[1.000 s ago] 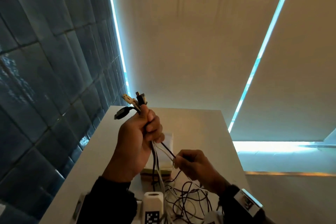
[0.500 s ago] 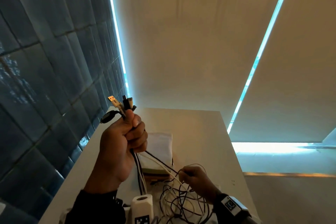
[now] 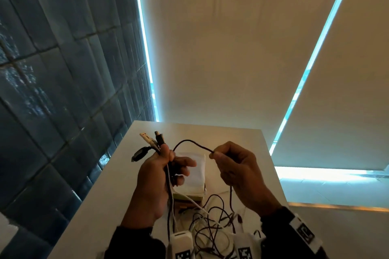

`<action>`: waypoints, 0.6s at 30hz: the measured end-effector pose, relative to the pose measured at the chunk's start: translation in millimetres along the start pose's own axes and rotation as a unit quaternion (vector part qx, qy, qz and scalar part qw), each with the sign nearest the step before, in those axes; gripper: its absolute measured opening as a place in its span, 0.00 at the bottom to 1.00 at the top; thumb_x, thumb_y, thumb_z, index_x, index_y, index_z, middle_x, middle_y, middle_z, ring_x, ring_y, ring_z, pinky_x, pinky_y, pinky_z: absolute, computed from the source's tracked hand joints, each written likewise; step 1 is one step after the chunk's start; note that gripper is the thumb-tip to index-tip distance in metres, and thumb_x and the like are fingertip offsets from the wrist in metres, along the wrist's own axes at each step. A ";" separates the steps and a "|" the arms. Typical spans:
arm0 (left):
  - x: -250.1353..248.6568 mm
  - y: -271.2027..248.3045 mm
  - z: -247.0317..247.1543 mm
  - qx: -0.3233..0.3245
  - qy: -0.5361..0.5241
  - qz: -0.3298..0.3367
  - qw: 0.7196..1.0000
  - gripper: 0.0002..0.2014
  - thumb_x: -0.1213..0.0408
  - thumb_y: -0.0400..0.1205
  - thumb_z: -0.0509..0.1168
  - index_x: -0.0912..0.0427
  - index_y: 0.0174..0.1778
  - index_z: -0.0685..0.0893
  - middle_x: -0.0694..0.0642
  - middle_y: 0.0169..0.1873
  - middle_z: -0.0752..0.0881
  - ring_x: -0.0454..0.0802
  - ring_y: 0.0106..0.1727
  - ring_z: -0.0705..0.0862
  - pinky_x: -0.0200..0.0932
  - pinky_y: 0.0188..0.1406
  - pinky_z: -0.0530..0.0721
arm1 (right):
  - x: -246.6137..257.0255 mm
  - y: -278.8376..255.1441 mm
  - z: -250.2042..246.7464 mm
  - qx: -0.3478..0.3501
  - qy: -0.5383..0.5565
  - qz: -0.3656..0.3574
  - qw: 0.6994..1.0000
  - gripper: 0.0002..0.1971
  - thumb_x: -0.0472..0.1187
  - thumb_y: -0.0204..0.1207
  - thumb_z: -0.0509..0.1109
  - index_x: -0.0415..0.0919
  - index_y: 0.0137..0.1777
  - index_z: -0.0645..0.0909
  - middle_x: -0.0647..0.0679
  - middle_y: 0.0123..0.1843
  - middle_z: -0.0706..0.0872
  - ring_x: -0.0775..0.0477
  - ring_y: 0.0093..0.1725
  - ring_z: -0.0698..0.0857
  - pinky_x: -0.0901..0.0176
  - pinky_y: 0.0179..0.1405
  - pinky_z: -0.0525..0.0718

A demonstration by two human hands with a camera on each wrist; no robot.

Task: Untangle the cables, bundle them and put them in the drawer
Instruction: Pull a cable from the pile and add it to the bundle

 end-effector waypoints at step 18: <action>-22.6 -12.1 19.6 0.110 -0.097 0.067 0.987 0.21 0.53 0.85 0.52 0.56 0.26 0.74 0.50 0.20 0.65 0.44 0.21 0.59 0.39 0.21 0.62 | -90.5 -27.7 -39.4 0.017 -0.152 0.168 0.974 0.11 0.37 0.81 0.68 0.38 0.39 0.86 0.51 0.25 0.68 0.55 0.24 0.62 0.67 0.21 0.59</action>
Point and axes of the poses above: each hand's wrist, its own y-axis towards the middle knuckle, its own z-axis out of the palm, x = y × z, the point moved 1 cm from there along y, towards the middle knuckle
